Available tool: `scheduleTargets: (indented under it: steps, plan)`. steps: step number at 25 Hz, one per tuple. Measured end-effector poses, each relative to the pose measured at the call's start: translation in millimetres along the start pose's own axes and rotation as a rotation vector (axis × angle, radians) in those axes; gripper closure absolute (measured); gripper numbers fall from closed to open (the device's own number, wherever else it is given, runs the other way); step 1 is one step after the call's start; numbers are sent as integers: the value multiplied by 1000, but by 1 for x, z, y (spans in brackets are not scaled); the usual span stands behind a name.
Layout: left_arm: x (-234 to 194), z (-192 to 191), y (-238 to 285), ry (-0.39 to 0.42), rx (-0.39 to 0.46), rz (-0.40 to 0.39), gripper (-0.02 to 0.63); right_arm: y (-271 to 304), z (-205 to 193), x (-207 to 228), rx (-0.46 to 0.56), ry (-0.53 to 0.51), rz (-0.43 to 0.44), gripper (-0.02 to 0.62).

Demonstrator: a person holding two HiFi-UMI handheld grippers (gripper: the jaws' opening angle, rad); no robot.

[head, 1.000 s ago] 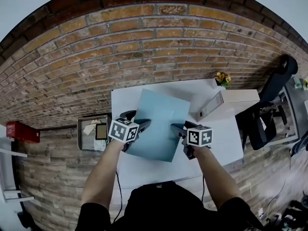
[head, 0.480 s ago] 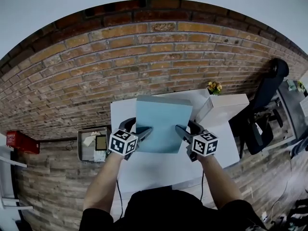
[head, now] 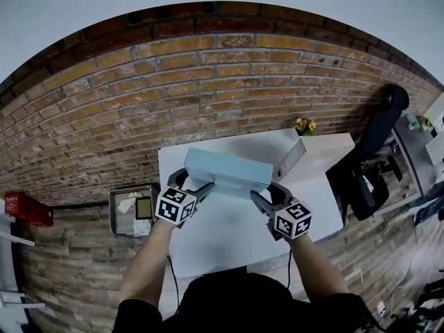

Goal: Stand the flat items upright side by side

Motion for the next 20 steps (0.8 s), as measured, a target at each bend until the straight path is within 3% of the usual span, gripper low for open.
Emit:
scheduleTargets:
  steps: [10,20]
  plan:
    - [-13,2,-2,11,-28,-16,233,7,2,-10,-38,-14,-29,301]
    - [-13,17,-14,24,-1,75,233,5,15,3,-47,-45,46,284]
Point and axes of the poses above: the fingertips, and each gripper's own axes: y forward along the fingers, x to its right, z out of its top, the point moved 6 cm from there along -y, backward along the fingers, and after that the axes turned 5 degrees about y, right-handed, at the moved point
